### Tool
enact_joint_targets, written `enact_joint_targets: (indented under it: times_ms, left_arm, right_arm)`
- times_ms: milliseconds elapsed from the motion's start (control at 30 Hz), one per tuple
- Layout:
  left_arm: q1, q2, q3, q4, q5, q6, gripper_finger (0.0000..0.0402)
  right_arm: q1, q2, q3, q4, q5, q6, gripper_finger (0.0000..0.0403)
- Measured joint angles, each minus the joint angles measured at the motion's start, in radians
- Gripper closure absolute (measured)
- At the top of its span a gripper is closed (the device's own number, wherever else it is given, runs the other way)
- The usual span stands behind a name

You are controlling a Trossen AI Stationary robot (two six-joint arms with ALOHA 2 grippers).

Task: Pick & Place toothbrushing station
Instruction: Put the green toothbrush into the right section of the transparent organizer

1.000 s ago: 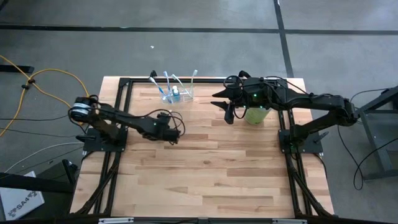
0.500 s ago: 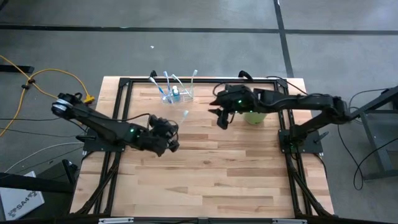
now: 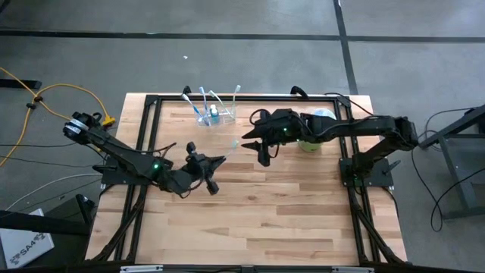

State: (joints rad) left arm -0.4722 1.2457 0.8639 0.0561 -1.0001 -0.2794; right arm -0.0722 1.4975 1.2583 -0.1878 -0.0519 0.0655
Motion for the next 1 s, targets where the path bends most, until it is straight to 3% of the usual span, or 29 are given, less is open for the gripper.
enact_joint_targets:
  times_ms: [267,1000]
  left_arm:
    - [-0.031,0.000,0.000,0.179,0.014,0.199,0.0399]
    - [0.009,0.000,0.000,0.195,0.093,0.197,0.0399]
  right_arm:
    - [0.017,0.000,0.000,0.099,-0.089,-0.018,0.0275]
    - [0.087,-0.001,0.000,0.200,-0.115,-0.018,0.0275]
